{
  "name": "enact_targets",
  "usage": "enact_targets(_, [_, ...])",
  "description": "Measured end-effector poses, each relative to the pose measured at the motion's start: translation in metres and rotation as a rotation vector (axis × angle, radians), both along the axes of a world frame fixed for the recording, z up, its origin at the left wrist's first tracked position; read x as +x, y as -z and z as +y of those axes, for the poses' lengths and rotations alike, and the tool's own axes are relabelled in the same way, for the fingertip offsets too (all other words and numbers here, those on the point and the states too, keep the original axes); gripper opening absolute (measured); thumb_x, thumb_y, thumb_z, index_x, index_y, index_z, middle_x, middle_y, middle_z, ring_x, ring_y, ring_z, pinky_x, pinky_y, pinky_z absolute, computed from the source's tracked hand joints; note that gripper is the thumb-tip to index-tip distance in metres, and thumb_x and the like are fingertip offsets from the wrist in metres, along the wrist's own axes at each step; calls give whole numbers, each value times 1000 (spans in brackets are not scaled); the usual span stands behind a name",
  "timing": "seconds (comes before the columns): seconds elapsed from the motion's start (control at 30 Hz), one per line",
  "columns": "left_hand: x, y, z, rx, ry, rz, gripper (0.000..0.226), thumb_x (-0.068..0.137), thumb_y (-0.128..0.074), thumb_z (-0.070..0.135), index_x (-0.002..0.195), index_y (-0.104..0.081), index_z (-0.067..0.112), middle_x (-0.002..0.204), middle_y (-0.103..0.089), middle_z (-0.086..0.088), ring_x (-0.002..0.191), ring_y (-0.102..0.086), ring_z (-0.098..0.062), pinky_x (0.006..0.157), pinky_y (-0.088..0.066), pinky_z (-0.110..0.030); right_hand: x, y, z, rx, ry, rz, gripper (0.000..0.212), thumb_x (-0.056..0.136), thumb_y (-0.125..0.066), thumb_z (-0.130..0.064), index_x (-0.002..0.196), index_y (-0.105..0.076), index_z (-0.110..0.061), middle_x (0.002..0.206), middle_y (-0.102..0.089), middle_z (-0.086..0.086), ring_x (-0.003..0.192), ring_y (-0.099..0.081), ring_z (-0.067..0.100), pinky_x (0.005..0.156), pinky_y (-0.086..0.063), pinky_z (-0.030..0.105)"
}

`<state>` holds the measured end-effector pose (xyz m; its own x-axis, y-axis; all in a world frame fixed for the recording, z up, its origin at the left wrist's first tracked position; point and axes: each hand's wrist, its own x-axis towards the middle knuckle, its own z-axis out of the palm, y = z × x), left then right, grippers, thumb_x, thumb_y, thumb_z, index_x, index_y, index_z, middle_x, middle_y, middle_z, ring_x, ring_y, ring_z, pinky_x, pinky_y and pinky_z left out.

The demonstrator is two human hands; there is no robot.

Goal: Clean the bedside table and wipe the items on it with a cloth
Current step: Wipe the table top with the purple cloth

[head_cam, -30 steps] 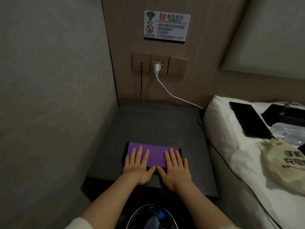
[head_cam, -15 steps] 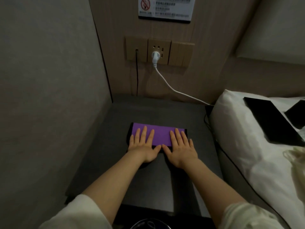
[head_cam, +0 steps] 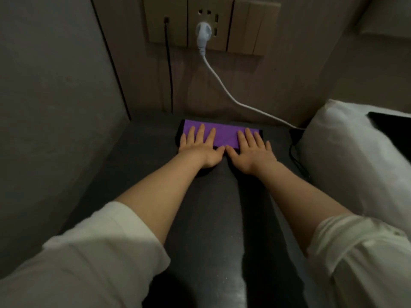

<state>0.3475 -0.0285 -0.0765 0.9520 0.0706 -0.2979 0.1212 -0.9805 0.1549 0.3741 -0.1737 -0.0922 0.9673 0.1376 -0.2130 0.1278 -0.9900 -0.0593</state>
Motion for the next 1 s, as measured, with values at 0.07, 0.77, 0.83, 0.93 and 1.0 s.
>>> enact_targets(0.07, [11, 2, 0, 4, -6, -23, 69, 96, -19, 62, 152, 9, 33, 159, 21, 1, 146, 18, -25, 118, 10, -42, 12, 1, 1, -1, 1, -12, 75, 94, -19, -65, 155, 1, -25, 162, 11, -1, 149, 10, 21, 118, 4, 46])
enact_targets(0.77, [-39, 7, -2, 9, -7, 3, 71, 93, -17, 66, 150, 12, 36, 158, 24, 2, 146, 20, -25, 117, 11, -43, -44, -7, -3, -8, -21, 50, 76, 95, -16, -65, 155, 6, -24, 162, 15, 0, 149, 14, 22, 119, 6, 47])
enact_targets(0.83, [-59, 8, -4, 4, -4, 21, 72, 93, -18, 67, 150, 13, 36, 157, 26, 2, 145, 22, -25, 116, 11, -43, -66, -9, -7, 13, -26, 65, 76, 95, -17, -64, 155, 6, -24, 161, 16, 0, 148, 14, 22, 119, 7, 47])
enact_targets(0.93, [-92, 9, -8, -4, -1, 50, 73, 92, -18, 67, 150, 14, 36, 157, 27, 1, 145, 23, -25, 116, 12, -43, -102, -10, -13, 41, -25, 86, 76, 95, -18, -64, 155, 7, -24, 161, 17, -1, 148, 16, 21, 119, 8, 46])
enact_targets(1.0, [-116, 7, -13, -3, 3, 75, 73, 92, -17, 67, 149, 16, 36, 156, 29, 1, 144, 25, -25, 117, 12, -43, -128, -11, -19, 63, -22, 91, 76, 95, -19, -64, 155, 7, -24, 161, 17, -1, 148, 16, 21, 119, 9, 46])
